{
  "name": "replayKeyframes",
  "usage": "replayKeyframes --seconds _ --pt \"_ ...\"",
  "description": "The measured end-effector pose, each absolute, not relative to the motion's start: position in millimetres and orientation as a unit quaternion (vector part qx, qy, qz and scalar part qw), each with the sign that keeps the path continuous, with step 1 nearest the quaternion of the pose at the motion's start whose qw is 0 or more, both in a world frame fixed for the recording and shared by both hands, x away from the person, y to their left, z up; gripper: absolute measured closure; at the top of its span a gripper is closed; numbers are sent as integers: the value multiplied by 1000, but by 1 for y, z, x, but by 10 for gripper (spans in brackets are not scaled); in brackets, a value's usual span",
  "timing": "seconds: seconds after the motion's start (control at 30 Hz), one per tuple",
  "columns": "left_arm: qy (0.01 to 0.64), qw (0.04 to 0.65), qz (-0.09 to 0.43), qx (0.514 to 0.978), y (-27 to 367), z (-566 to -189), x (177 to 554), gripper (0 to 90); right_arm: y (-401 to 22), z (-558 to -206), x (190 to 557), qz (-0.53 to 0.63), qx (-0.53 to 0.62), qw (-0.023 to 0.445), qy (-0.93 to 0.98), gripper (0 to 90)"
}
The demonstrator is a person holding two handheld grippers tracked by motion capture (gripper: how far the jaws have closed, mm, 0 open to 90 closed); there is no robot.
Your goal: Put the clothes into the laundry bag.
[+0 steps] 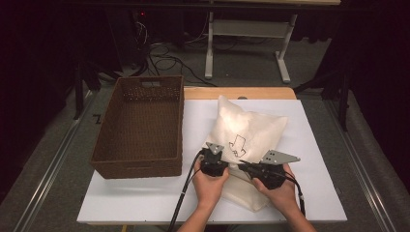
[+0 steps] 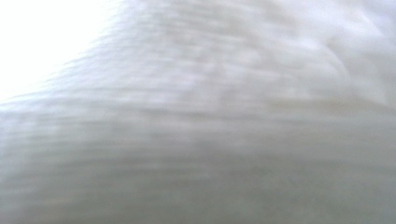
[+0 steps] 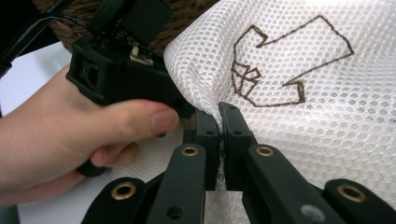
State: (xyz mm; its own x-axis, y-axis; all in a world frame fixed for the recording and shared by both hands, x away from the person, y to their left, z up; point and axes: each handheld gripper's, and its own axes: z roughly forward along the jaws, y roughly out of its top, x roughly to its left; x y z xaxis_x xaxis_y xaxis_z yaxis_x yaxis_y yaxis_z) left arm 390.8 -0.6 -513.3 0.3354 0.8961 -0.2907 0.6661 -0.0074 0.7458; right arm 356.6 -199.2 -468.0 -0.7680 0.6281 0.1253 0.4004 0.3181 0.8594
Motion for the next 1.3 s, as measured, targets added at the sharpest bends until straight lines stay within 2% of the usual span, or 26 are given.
replayKeyframes --seconds 0.1,0.23,0.47,0.57,0.8,0.93,1.03,1.13,1.3 --pt "532 422 135 722 3 -511 385 761 -203 -470 359 488 329 116 800 885" --pt "504 422 144 740 15 -507 370 576 -202 -469 359 493 326 121 797 883" --pt "418 457 141 772 17 -500 342 520 -198 -468 358 498 326 122 794 882" --pt "400 449 158 784 2 -501 341 564 -197 -468 358 498 326 122 794 882" --pt "409 436 168 783 -21 -502 359 842 -199 -468 358 497 323 119 796 883" --pt "424 442 164 773 -22 -504 375 860 -199 -467 357 505 324 110 792 882" --pt "435 441 191 761 -26 -503 382 861 -200 -465 356 506 324 106 792 883" --pt "471 452 172 738 -22 -507 389 862 -204 -465 355 503 325 105 794 885" --pt "465 448 162 746 -18 -509 380 843 -208 -469 357 490 327 100 802 885"
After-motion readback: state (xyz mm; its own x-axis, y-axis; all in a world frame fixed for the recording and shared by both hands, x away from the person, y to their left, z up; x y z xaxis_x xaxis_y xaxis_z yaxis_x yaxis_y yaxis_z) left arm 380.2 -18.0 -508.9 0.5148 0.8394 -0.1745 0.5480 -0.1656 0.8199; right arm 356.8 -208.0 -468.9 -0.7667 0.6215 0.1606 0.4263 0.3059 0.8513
